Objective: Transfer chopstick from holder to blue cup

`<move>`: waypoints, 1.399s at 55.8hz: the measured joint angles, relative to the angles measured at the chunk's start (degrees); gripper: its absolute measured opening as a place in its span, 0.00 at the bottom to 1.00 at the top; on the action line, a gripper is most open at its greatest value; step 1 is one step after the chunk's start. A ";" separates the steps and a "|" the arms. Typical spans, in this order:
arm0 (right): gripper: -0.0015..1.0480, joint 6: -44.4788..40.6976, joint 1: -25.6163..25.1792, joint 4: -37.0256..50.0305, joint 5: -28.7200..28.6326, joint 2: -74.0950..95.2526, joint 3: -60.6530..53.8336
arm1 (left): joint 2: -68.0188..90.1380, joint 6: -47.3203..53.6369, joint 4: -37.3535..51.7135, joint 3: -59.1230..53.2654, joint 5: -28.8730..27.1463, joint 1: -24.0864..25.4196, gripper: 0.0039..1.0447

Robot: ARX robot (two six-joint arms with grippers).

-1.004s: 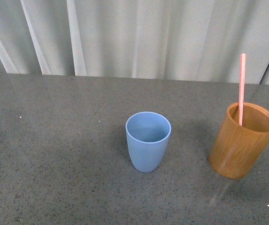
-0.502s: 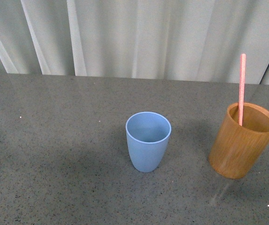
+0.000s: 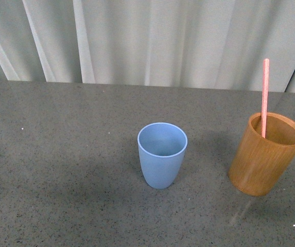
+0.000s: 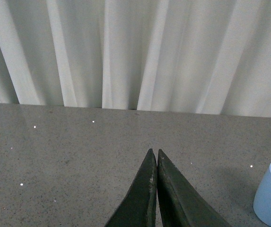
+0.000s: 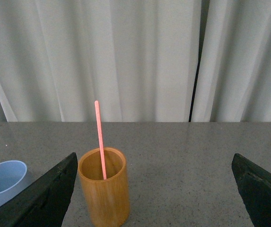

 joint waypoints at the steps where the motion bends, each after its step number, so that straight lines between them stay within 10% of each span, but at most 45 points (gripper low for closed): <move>1: 0.90 0.00 0.00 0.00 0.00 0.00 0.00 | -0.70 0.00 -0.68 0.00 0.02 0.00 0.03; 78: 0.90 0.00 0.00 0.00 0.00 0.00 0.00 | -31.34 0.00 -31.21 0.00 0.00 0.00 0.03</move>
